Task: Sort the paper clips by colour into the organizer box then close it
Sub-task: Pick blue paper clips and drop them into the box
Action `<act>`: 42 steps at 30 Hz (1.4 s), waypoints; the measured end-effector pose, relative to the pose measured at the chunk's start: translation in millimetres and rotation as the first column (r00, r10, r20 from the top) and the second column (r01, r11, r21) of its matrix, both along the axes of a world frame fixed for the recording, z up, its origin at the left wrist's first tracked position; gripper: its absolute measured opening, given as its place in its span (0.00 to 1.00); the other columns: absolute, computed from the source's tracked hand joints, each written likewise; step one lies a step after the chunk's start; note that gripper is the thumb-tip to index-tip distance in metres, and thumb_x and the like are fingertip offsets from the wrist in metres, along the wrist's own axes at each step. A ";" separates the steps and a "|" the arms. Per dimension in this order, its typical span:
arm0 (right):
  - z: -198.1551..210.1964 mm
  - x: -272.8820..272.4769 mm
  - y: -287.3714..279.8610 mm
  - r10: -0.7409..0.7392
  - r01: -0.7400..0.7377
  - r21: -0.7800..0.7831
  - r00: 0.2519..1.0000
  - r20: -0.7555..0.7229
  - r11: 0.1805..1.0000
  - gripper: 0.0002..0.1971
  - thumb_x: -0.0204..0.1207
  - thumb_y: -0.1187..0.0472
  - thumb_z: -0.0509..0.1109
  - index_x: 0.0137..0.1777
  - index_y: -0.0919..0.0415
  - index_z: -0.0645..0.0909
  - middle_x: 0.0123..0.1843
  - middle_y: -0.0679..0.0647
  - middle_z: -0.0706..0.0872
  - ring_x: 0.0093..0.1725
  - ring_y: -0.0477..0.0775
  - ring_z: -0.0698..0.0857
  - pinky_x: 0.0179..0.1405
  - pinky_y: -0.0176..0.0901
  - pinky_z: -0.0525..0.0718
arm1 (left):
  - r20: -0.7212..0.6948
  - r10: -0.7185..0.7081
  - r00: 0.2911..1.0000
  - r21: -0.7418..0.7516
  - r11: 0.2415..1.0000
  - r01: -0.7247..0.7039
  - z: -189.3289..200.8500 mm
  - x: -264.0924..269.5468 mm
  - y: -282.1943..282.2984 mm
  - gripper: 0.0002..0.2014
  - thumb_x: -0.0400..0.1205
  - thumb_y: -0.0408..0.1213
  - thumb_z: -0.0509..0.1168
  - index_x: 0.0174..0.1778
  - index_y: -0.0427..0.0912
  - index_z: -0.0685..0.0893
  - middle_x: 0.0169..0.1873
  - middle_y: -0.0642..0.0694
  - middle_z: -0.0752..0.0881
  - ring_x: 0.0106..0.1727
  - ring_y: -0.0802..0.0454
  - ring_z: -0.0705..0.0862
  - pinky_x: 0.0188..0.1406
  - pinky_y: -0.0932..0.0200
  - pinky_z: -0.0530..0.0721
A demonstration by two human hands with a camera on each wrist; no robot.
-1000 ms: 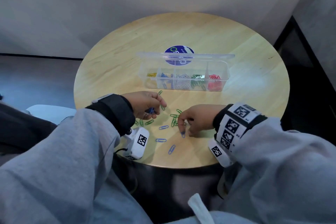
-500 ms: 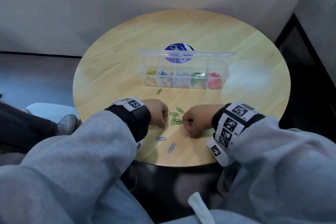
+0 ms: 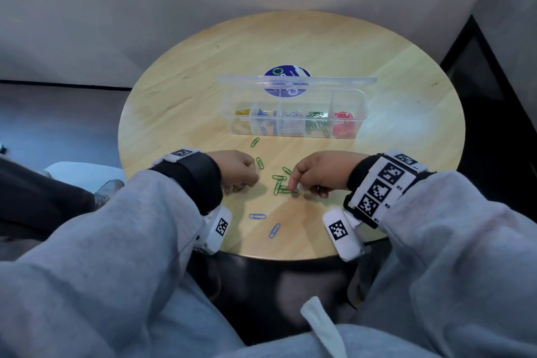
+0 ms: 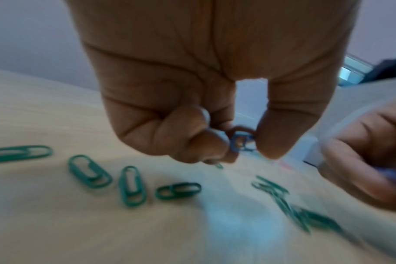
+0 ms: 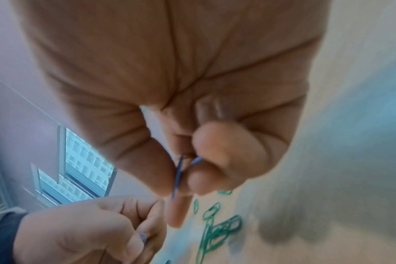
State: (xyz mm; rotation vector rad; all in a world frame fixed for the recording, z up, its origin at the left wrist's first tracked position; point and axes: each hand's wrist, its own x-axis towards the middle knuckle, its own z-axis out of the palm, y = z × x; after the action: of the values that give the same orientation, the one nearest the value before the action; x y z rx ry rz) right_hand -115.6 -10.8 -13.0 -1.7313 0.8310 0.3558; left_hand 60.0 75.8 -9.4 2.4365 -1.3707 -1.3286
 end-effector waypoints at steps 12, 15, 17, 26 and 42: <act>-2.0 5.6 6.9 -0.257 0.245 0.141 0.964 0.069 0.959 0.17 0.78 0.74 0.50 0.34 0.63 0.76 0.30 0.56 0.72 0.26 0.50 0.73 0.18 0.34 0.73 | -0.543 0.303 0.783 -0.021 0.927 -0.374 13.6 0.8 6.7 0.07 0.57 0.26 0.51 0.25 0.41 0.62 0.17 0.44 0.76 0.13 0.54 0.73 0.10 0.73 0.68; 1.1 3.5 9.3 -0.016 0.011 -0.200 1.000 -0.022 0.980 0.11 0.77 0.68 0.59 0.39 0.55 0.79 0.28 0.48 0.74 0.26 0.45 0.73 0.26 0.34 0.71 | -0.551 0.310 0.774 -0.030 0.920 -0.390 12.2 1.0 7.1 0.08 0.59 0.25 0.50 0.26 0.43 0.61 0.16 0.46 0.74 0.13 0.56 0.70 0.10 0.74 0.63; 2.4 3.7 13.5 0.154 -0.180 -0.376 0.983 -0.100 0.909 0.05 0.74 0.63 0.66 0.42 0.51 0.80 0.30 0.44 0.74 0.29 0.42 0.73 0.29 0.34 0.69 | -0.537 0.326 0.778 -0.042 0.911 -0.410 12.7 1.2 7.3 0.09 0.59 0.26 0.50 0.26 0.45 0.61 0.17 0.48 0.71 0.14 0.57 0.66 0.11 0.74 0.59; -18.0 27.3 30.2 0.270 -0.456 -0.509 0.876 -0.399 0.730 0.15 0.68 0.47 0.75 0.41 0.59 0.82 0.38 0.53 0.83 0.39 0.55 0.81 0.40 0.43 0.79 | 0.257 -0.327 0.910 0.159 0.943 0.294 7.4 -16.7 2.5 0.06 0.72 0.41 0.72 0.36 0.51 0.80 0.30 0.56 0.78 0.31 0.60 0.73 0.30 0.64 0.70; -18.5 27.1 40.9 0.381 -0.575 -0.533 0.815 -0.437 0.620 0.11 0.74 0.60 0.67 0.52 0.64 0.86 0.42 0.55 0.82 0.41 0.56 0.80 0.29 0.38 0.73 | 0.342 -0.480 0.808 0.251 0.875 0.413 -6.0 -36.2 4.1 0.04 0.73 0.39 0.72 0.39 0.48 0.83 0.38 0.51 0.82 0.42 0.51 0.78 0.37 0.61 0.74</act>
State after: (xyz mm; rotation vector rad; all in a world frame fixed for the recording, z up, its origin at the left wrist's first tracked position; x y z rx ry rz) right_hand -88.5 30.1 -31.5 -2.6304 0.7080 0.7678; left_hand 23.8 79.9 -15.5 2.7089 -2.1322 -1.0782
